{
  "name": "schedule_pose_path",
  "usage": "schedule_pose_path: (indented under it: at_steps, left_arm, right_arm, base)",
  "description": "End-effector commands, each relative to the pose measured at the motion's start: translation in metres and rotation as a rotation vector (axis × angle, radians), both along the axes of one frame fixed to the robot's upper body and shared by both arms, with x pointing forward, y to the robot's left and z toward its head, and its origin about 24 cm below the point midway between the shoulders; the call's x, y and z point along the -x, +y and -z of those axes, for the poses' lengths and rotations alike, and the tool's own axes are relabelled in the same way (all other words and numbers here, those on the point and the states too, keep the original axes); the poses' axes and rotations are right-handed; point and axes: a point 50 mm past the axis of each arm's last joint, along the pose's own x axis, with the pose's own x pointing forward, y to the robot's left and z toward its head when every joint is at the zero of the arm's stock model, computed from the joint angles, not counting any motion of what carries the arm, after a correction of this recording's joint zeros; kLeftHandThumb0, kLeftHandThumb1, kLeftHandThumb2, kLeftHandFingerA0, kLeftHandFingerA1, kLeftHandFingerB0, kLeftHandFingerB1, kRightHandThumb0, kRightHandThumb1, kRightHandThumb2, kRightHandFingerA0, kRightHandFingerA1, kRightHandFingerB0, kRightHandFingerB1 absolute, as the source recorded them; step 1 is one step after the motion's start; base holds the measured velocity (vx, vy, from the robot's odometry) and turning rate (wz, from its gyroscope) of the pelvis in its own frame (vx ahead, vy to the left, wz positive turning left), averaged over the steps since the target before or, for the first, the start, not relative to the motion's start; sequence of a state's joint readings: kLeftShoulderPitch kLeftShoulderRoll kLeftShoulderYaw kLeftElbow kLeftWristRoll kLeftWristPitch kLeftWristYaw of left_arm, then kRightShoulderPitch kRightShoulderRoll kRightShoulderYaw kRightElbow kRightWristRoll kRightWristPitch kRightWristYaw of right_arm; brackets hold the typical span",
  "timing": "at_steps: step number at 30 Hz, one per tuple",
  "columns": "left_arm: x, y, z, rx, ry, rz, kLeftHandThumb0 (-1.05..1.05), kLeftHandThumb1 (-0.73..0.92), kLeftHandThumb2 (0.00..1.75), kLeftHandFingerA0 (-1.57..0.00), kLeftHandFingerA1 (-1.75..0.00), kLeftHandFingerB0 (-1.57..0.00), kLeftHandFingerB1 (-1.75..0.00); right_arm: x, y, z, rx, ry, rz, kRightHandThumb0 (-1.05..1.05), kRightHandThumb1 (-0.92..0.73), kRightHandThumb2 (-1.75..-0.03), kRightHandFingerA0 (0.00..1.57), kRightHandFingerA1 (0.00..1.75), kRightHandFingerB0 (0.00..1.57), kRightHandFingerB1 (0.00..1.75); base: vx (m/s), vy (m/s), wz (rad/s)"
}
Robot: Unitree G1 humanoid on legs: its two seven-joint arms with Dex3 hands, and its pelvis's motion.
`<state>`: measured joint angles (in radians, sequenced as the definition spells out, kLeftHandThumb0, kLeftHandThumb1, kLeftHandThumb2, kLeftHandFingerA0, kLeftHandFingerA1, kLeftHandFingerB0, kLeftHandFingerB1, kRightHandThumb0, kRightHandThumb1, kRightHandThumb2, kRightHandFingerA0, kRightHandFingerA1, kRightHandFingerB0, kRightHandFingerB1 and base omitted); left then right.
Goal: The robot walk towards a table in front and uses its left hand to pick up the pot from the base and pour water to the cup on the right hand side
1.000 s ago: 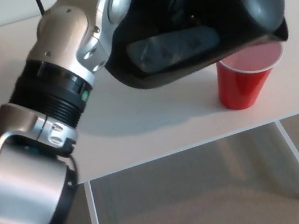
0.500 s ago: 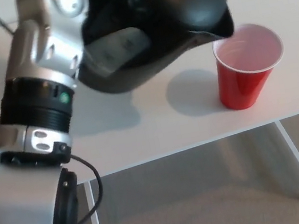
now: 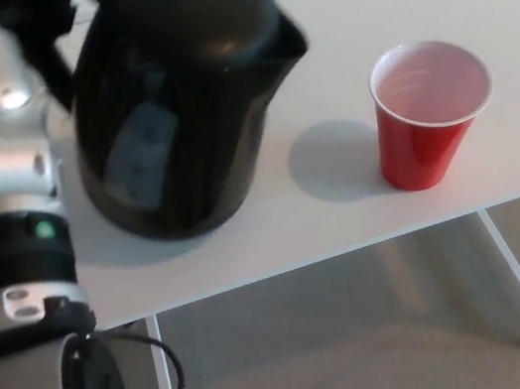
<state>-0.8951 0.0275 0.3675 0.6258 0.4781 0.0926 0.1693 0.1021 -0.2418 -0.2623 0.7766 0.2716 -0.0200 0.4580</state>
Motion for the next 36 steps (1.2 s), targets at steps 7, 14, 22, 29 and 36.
schedule_pose_path:
  at_steps: [7, 14, 22, 29, 36]
  left_arm:
    - [0.028, 0.055, 0.089, 0.963, 0.13, -0.042, -0.21, 0.8, 0.74, -0.81, -1.75, -0.71, -1.5]
    - [0.021, 0.047, 0.083, 0.978, 0.119, -0.025, -0.21, 0.74, 0.76, -0.84, -1.74, -0.79, -1.45]
    - [0.019, 0.035, 0.075, 0.958, 0.111, 0.004, -0.12, 0.51, 1.03, -0.76, -1.75, -0.73, -1.47]
    - [0.019, 0.018, 0.067, 0.964, 0.061, -0.039, -0.14, 0.56, 0.92, -0.79, -1.75, -0.75, -1.45]
    - [0.023, -0.01, 0.06, 0.723, 0.036, -0.044, -0.06, 0.57, 0.86, -0.92, -1.65, -0.82, -1.36]
  right_arm:
    - [0.008, -0.007, -0.002, 0.079, 0.02, -0.081, -0.1, -0.43, -0.86, 0.44, 0.63, 0.31, 0.56]
    - [0.002, -0.007, -0.004, 0.078, 0.006, -0.066, -0.07, -0.43, -0.86, 0.43, 0.63, 0.3, 0.55]
    - [0.0, -0.009, -0.006, 0.087, 0.012, -0.078, -0.07, -0.44, -0.86, 0.45, 0.63, 0.31, 0.55]
    - [-0.006, -0.007, -0.008, 0.096, 0.0, -0.09, -0.09, -0.43, -0.85, 0.45, 0.63, 0.32, 0.56]
    - [-0.01, -0.008, -0.01, 0.11, -0.012, -0.115, -0.09, -0.42, -0.85, 0.45, 0.63, 0.32, 0.56]
  base:
    - [0.0, 0.0, 0.0]
    - [0.0, 0.0, 0.0]
    - [0.0, 0.0, 0.0]
    - [0.0, 0.0, 0.0]
    - [0.0, 0.0, 0.0]
